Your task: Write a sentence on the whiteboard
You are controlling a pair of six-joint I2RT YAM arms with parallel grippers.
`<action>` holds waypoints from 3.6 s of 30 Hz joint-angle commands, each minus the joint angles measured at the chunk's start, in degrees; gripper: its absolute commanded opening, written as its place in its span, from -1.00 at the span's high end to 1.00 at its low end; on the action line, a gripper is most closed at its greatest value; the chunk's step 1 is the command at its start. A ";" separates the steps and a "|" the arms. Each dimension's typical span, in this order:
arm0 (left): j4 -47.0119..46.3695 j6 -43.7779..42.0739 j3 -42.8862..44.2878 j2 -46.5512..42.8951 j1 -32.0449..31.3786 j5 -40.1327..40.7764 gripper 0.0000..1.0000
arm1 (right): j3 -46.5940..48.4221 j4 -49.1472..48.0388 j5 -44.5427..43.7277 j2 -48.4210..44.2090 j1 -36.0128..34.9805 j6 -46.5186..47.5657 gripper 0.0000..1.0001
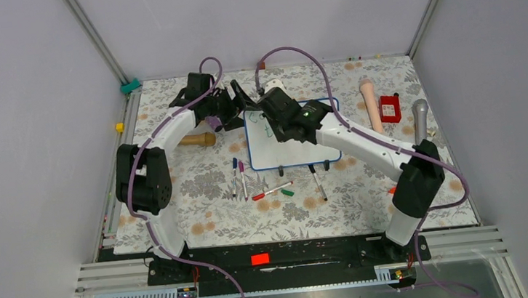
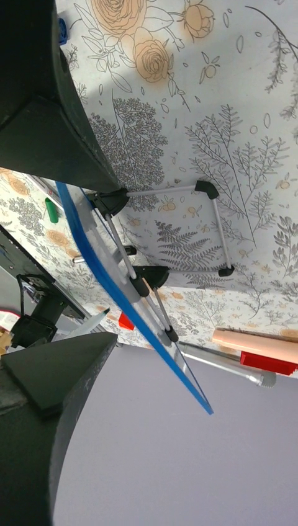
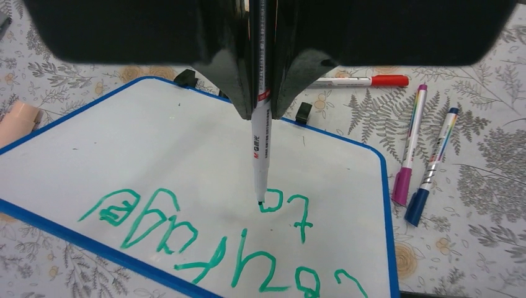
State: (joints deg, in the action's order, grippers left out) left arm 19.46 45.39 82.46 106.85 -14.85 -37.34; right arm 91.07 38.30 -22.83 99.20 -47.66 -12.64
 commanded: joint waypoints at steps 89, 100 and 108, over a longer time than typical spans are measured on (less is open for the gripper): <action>9.33 -15.49 -20.94 -34.99 7.38 6.28 -0.97 | -19.21 1.23 -0.85 -27.22 2.31 -6.77 1.00; 9.22 -14.47 -21.19 -35.50 7.34 6.76 -0.96 | -20.48 0.49 0.30 -28.69 2.31 -5.88 1.00; 8.79 -14.12 -21.78 -35.65 7.21 6.95 -0.97 | -19.24 0.54 0.01 -28.97 2.31 -5.35 1.00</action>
State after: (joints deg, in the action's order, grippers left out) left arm 30.33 30.76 60.62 73.17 -7.40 -31.40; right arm 69.49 38.74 -22.85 71.33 -45.63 -18.79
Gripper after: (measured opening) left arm 0.984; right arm 0.178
